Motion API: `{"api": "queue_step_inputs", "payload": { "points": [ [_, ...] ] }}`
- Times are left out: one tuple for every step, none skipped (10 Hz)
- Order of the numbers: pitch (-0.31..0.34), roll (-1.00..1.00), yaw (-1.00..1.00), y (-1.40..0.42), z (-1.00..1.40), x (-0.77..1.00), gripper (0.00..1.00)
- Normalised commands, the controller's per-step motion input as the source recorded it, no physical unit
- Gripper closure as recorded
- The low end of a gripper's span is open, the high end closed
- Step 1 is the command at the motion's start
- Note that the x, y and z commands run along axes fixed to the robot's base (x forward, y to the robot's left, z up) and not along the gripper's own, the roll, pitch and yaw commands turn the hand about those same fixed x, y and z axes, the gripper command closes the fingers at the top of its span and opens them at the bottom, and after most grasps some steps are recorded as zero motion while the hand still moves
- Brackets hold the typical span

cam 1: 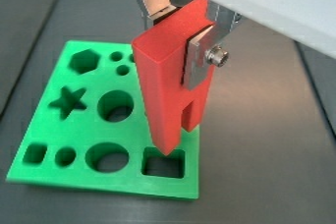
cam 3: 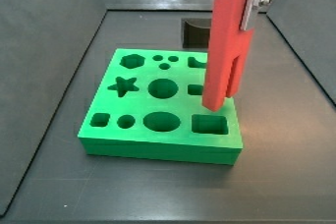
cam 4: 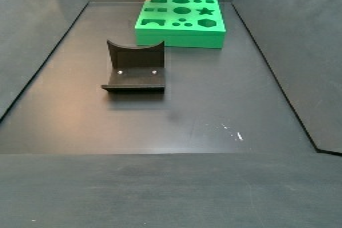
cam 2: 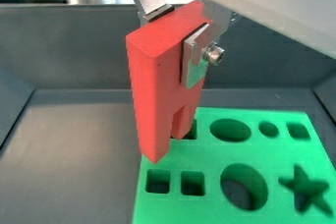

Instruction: Insert the double-square object.

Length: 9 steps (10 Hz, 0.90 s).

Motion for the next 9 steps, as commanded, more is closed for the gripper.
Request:
{"api": "queue_step_inputs", "payload": {
  "points": [
    [0.000, 0.03, -1.00, 0.00, 0.00, 0.03, 1.00],
    [0.000, 0.08, -0.99, 0.03, -0.02, 0.03, 1.00],
    [0.000, 0.13, -0.92, 0.05, -0.05, 0.03, 1.00],
    [0.007, 0.21, -0.76, 0.14, -0.14, 0.14, 1.00],
    [0.050, 0.27, -0.63, 0.21, -0.24, 0.23, 1.00],
    [0.061, 0.25, -0.61, 0.25, -0.27, 0.25, 1.00],
    [0.041, 0.23, -0.64, 0.24, -0.23, 0.25, 1.00],
    [-0.003, 0.05, -1.00, 0.03, 0.00, 0.02, 1.00],
    [-0.009, 0.03, -1.00, 0.00, 0.01, 0.00, 1.00]
  ]
}}
